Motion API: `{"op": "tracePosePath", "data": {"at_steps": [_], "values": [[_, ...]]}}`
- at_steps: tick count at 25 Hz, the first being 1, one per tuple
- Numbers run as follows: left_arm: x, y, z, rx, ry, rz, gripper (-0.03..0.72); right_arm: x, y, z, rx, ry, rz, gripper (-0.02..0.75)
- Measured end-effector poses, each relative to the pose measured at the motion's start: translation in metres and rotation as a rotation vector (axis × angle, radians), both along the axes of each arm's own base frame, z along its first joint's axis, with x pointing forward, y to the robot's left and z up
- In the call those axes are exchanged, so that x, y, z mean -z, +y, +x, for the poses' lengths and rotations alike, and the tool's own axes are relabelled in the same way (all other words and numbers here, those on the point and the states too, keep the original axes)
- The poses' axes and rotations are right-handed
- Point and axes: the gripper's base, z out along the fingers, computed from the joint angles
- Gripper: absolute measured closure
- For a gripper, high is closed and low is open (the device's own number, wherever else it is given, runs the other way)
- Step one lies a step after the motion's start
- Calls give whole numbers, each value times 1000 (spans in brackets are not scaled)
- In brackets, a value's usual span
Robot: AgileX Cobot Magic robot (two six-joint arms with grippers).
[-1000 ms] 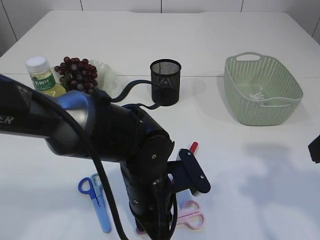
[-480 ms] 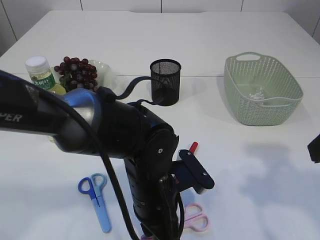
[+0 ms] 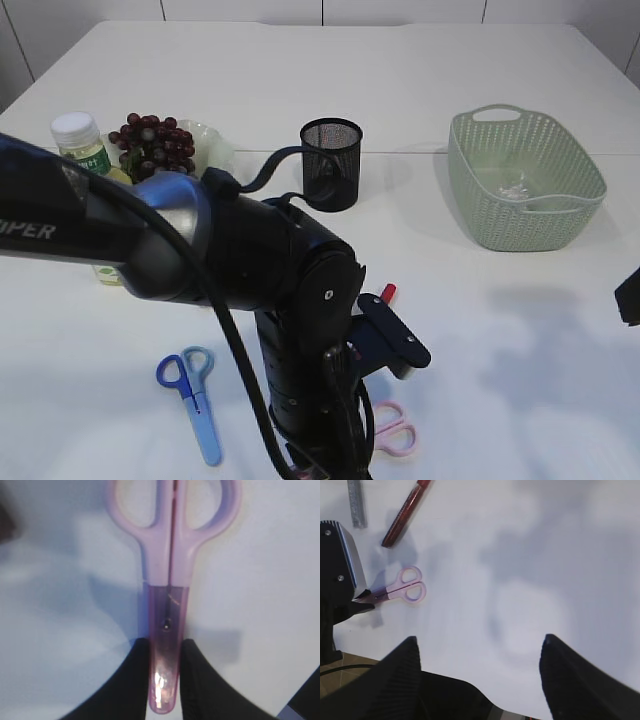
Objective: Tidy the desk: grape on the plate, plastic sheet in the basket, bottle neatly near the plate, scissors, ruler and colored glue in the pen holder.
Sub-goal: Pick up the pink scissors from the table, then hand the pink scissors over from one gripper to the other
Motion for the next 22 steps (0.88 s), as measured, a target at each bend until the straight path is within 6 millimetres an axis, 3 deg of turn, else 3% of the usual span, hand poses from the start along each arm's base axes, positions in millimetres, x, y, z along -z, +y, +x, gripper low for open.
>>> {"op": "tracePosePath", "data": {"at_steps": [22], "values": [[-32,3,3,-77,-43,-20,578,3,3,6,1,-1,32,163]]}}
